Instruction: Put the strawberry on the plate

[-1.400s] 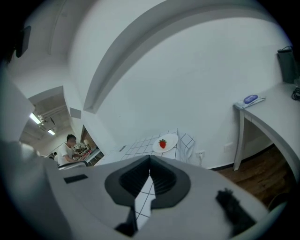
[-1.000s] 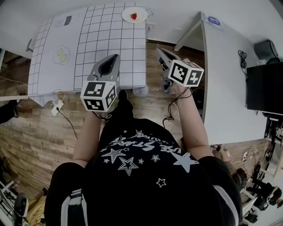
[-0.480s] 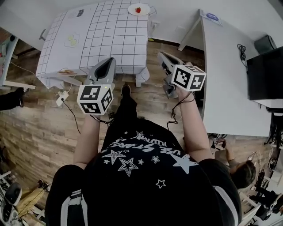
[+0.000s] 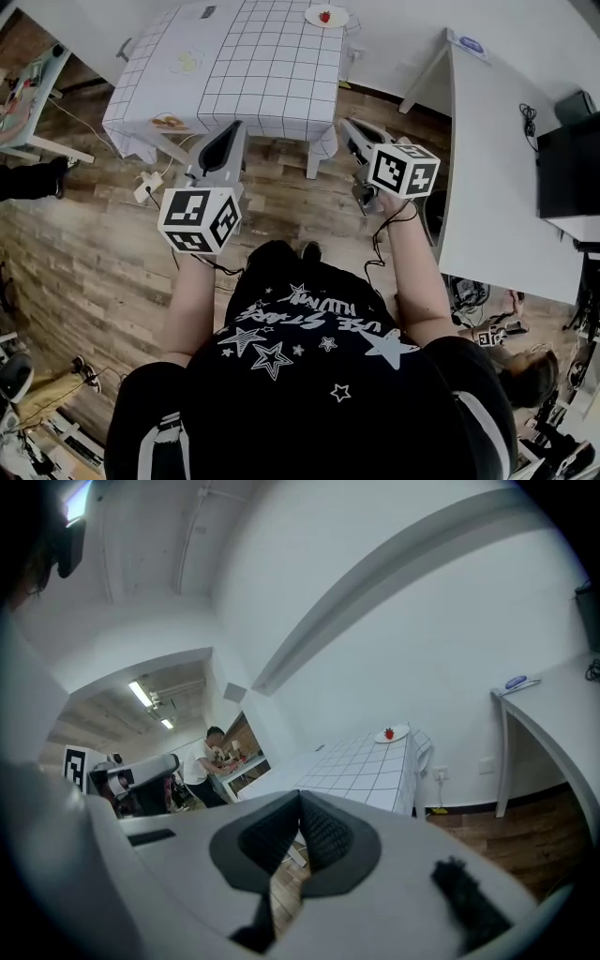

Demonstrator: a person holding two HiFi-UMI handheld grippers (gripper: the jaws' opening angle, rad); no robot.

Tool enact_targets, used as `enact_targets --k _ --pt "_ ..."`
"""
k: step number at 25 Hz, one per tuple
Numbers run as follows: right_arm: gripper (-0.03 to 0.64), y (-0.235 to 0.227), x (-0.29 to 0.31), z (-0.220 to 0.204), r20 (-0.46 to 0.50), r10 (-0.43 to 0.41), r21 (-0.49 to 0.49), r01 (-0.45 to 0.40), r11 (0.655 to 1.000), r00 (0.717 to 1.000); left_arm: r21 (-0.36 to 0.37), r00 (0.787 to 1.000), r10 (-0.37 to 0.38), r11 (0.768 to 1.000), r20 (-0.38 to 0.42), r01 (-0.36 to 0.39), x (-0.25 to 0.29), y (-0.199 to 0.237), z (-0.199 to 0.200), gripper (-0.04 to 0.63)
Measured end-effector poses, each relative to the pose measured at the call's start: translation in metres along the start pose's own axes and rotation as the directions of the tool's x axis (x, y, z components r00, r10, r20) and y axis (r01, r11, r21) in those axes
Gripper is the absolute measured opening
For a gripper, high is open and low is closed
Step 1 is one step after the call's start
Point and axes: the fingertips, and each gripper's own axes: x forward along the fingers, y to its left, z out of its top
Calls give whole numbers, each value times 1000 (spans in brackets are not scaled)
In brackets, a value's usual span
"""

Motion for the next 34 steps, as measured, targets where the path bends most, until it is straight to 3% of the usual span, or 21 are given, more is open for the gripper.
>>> enact_targets --k 4,7,13,22,34 --pt "14 34 -14 -37 27 15 -46 -13 999 1000 -6 999 15 1000 44 -15 -57 -4 -31 8" --pt "14 46 -20 -49 13 -7 -41 7 999 1000 -38 1000 20 999 22 -19 -82 -5 -44 8" --pt "14 80 -27 -37 -20 -31 -41 30 999 999 -76 999 15 997 -49 -19 -105 3 -37 7" --pt "14 144 -82 -76 6 -92 -102 92 990 996 -75 999 -13 997 -36 10 -179 -23 -45 7" --pt "14 214 -125 -136 -58 -105 -142 96 985 993 -125 998 4 992 -63 -12 -268 -40 -77 6"
